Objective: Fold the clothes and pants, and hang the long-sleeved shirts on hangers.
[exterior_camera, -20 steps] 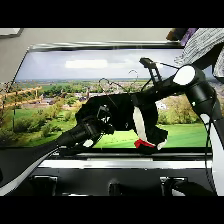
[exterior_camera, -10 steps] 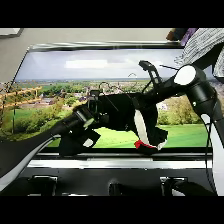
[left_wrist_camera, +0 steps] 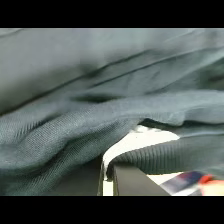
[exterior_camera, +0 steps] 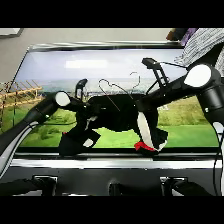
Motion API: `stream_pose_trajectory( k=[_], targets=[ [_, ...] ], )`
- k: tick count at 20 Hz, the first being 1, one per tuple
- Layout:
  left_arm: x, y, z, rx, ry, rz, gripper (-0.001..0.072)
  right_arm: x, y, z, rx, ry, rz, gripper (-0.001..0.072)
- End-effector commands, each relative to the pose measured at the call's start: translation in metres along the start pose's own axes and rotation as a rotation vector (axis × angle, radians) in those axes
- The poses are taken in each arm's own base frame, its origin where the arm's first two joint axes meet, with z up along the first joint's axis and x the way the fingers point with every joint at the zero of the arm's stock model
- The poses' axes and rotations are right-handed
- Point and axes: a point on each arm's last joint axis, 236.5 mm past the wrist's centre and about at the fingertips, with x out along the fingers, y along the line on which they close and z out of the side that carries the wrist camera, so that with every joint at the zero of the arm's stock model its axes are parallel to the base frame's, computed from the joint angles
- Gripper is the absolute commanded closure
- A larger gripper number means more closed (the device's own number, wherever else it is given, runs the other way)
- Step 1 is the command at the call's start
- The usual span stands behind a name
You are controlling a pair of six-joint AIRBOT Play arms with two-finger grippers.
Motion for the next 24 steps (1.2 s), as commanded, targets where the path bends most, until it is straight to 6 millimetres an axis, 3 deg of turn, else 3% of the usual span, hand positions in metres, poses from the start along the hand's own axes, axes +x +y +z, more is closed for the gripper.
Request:
stream_pose_trajectory(
  k=[1,6,11,15,18,24],
  targets=[
    [-0.025,-0.012,0.028,-0.030,-0.053,-0.126,0.0679,0.005,0.012,-0.016,-0.095,0.073,-0.055,0.0677],
    [-0.048,-0.001,0.039,-0.059,-0.041,-0.128,0.0680,0.014,0.016,-0.026,-0.255,0.138,-0.201,0.0677],
    [-0.032,0.020,0.028,-0.108,0.041,-0.110,0.0680,-0.012,0.029,-0.019,-0.286,0.041,-0.212,0.0678],
    [-0.019,0.029,0.028,-0.128,0.057,-0.101,0.0680,-0.031,0.039,-0.038,-0.316,0.066,-0.199,0.0678],
    [-0.022,0.031,0.036,-0.132,0.031,-0.100,0.0680,-0.034,0.038,-0.058,-0.335,0.151,-0.192,0.0678],
    [-0.046,0.033,0.067,-0.133,-0.052,-0.107,0.0680,-0.035,0.032,-0.059,-0.338,0.164,-0.215,0.0678]
  ],
)
